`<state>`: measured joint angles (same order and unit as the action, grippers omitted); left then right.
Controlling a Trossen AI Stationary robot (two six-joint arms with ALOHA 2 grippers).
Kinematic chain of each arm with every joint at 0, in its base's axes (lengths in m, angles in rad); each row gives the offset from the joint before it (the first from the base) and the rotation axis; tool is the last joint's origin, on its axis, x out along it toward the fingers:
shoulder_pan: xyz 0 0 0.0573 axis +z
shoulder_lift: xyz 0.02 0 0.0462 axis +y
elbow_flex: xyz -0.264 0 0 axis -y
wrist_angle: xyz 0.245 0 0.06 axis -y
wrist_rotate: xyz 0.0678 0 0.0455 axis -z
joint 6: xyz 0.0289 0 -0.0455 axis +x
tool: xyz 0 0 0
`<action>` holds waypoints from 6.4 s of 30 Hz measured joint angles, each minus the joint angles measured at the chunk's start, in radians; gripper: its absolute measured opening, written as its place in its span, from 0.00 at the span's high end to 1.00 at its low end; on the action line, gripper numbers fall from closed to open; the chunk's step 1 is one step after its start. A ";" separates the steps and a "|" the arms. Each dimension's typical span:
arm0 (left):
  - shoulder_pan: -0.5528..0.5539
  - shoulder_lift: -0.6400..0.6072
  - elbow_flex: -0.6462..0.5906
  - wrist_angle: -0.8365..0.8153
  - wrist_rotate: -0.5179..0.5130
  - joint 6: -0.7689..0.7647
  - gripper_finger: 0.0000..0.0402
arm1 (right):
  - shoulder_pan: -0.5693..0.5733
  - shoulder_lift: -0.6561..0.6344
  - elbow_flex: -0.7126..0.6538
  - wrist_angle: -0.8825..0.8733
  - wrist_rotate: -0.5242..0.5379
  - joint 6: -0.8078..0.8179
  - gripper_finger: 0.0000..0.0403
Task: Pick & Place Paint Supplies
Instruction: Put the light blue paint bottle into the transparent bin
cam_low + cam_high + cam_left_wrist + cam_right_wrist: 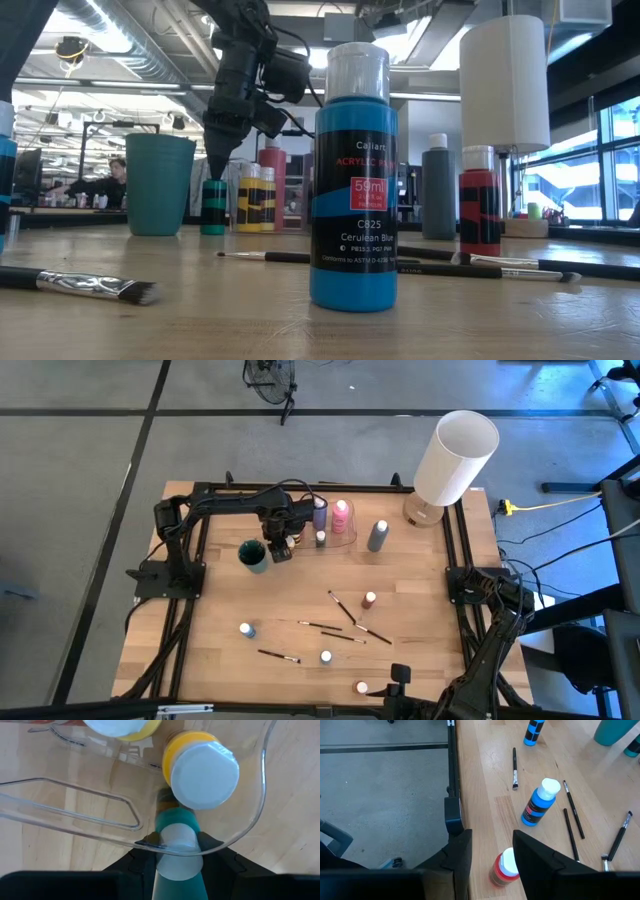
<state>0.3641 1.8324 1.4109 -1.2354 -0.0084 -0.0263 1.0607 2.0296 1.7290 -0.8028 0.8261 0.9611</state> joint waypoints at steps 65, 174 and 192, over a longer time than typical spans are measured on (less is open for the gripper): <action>-0.131 -0.004 0.055 -0.068 0.025 -0.023 0.71 | 0.000 0.000 0.000 -0.013 0.000 -0.001 0.64; -0.061 0.228 0.509 -0.131 -0.051 0.126 0.71 | -0.013 0.000 0.000 -0.026 0.000 -0.034 0.64; -0.054 0.290 0.510 -0.119 -0.046 0.165 0.71 | -0.013 0.000 0.000 -0.027 0.000 -0.027 0.64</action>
<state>0.3100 2.1225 1.9205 -1.3546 -0.0547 0.1389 1.0477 2.0296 1.7294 -0.8299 0.8261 0.9346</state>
